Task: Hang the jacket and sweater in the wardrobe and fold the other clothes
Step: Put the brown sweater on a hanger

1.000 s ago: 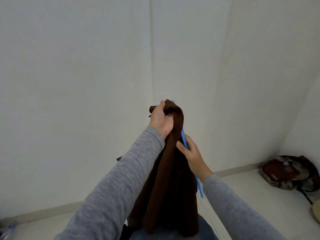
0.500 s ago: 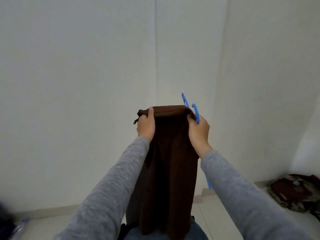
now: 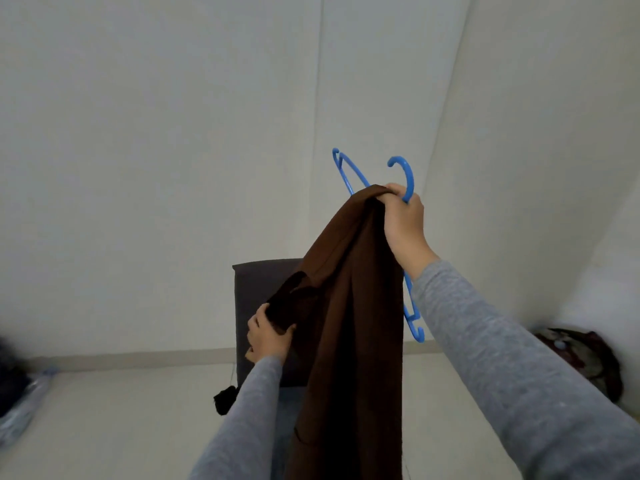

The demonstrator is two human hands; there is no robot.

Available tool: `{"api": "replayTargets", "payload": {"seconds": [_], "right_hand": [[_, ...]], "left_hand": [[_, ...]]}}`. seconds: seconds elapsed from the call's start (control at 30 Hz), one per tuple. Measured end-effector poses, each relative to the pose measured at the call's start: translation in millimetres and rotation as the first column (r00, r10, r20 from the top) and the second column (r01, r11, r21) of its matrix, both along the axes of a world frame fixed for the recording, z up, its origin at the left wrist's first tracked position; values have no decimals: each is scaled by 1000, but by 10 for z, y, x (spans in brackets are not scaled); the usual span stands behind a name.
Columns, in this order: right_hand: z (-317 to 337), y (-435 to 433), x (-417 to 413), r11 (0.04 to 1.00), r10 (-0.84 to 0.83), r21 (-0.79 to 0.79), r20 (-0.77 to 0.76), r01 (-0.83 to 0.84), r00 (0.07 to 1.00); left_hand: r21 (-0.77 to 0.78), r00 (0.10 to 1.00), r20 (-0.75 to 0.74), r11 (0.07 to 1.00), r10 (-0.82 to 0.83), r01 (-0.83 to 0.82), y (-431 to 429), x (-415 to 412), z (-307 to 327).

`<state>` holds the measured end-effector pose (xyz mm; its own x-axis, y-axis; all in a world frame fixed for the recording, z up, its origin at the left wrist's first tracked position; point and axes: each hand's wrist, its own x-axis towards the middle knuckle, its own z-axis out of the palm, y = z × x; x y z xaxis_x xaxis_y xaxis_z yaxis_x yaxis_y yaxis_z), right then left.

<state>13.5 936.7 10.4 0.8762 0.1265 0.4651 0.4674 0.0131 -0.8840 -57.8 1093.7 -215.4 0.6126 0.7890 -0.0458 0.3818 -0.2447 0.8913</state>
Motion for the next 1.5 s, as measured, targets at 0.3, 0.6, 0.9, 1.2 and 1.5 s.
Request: {"api": "replayTargets", "payload": {"seconds": [0.3,0.6,0.9,1.2,1.5], "right_hand": [[-309,-634,123,976,-54,201,-175,89,983],[-585,-1170,319,992,-123,-32,-173,120,977],[-1063,-1481,533,903,-69,-422,-328,-81,942],[-1188,-1274,482,923,59,-313,-460,-224,886],[-777,-925,520,949,123,312,-213,-52,969]], "left_hand": [[-42,990,90,992,-113,117,-346,274,-134],[-286,965,246,958,90,-17,-265,715,113],[-367,932,158,857,-327,363,-301,1012,749],[-237,903,156,872,-401,428,-424,1124,1115],[-93,892,110,889,-438,448,-514,1188,1091]]}}
